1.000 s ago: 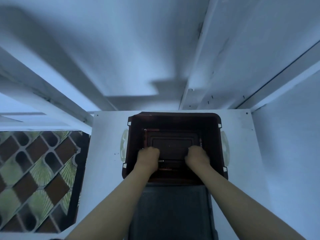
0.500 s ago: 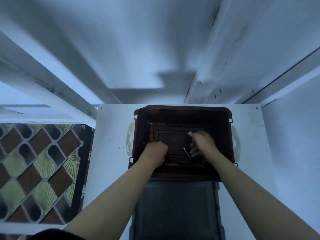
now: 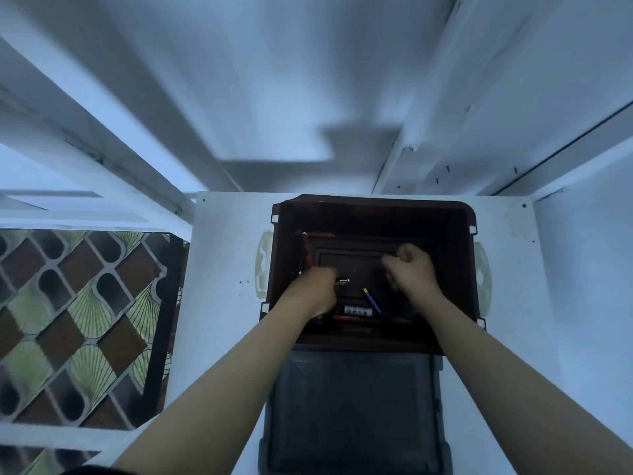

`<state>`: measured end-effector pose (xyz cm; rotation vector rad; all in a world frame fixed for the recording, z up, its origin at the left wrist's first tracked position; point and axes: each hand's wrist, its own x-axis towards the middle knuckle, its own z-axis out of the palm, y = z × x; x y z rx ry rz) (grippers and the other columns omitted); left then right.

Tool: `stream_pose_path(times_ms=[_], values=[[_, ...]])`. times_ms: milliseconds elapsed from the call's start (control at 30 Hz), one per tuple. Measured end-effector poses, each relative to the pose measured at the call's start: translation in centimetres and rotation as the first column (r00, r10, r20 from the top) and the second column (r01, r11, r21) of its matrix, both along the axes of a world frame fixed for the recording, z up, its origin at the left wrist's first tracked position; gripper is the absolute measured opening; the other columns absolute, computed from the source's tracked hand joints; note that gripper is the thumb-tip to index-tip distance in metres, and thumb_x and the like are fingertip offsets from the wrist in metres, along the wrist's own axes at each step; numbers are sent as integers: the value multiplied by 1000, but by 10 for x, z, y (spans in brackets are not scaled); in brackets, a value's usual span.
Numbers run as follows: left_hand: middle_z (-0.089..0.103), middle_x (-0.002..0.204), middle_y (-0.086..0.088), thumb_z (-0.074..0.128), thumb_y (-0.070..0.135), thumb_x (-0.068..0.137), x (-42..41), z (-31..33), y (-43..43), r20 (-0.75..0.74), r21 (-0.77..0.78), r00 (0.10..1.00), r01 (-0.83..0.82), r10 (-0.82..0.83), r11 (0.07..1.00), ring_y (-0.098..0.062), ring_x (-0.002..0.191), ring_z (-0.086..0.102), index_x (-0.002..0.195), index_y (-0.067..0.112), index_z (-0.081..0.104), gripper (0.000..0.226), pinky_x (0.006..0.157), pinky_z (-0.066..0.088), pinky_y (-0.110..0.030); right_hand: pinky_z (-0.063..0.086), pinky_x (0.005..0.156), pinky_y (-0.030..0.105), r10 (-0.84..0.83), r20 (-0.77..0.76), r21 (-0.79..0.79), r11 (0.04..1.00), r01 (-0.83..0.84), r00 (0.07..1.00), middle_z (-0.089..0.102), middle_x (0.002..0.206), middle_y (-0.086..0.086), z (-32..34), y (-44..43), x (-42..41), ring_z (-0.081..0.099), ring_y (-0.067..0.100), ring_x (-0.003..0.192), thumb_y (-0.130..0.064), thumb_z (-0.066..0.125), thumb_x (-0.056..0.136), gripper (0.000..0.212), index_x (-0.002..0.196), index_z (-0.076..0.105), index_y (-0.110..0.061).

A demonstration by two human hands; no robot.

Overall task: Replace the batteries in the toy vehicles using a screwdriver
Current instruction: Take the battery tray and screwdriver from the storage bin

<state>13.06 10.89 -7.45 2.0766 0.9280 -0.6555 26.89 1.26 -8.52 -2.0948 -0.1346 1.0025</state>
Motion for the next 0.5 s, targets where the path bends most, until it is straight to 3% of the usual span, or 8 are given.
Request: stream_pose_path(times_ms=[67,133,200,267,367,433,500], values=[[57,124,-18,42,5,92,3,0,-5,-26,2,999,39,-39,999,-34,110,56,125,4,52,34,87,47,-33,34,56,26,356,107,-209,921,-329,928,49,68,2,1,1,-1,46,18,61,-12,56,84,19,74,41,-14],[57,124,-16,46,14,93,5,1,-10,-53,7,993,103,-103,995,-32,111,55,124,5,52,32,83,43,-30,36,62,25,669,92,-391,706,-591,738,55,78,2,3,0,-6,55,23,76,-21,59,82,15,76,48,-15],[59,120,-13,54,17,90,7,2,-14,-96,50,971,222,-217,974,-30,108,57,120,7,54,32,78,43,-29,39,62,23,794,28,-489,541,-684,608,63,88,7,2,0,-13,62,24,86,-28,64,83,19,76,54,-14],[62,114,-12,57,14,87,7,5,-14,-131,102,943,320,-306,942,-29,103,60,114,8,58,28,74,44,-30,39,62,24,826,31,-541,487,-685,563,65,99,9,1,0,-18,63,25,92,-28,66,84,18,85,57,-13],[63,111,-12,56,8,88,6,10,-8,-206,200,913,391,-352,898,-30,101,62,109,6,60,21,70,42,-30,37,63,22,772,73,-481,582,-656,631,62,92,7,0,0,-17,60,24,87,-27,63,85,16,82,55,-14],[63,115,-9,53,4,92,4,12,-4,-311,262,856,495,-413,828,-27,104,63,112,7,59,22,70,42,-29,35,56,23,670,25,-349,701,-622,742,56,79,2,0,0,-16,53,17,74,-30,61,86,19,76,55,-14],[62,118,-7,52,3,94,2,13,-3,-374,281,795,588,-478,759,-25,106,63,114,8,59,22,71,41,-28,34,53,23,610,-41,-257,759,-598,791,51,69,-1,2,0,-15,47,12,65,-27,61,85,24,67,50,-15]])
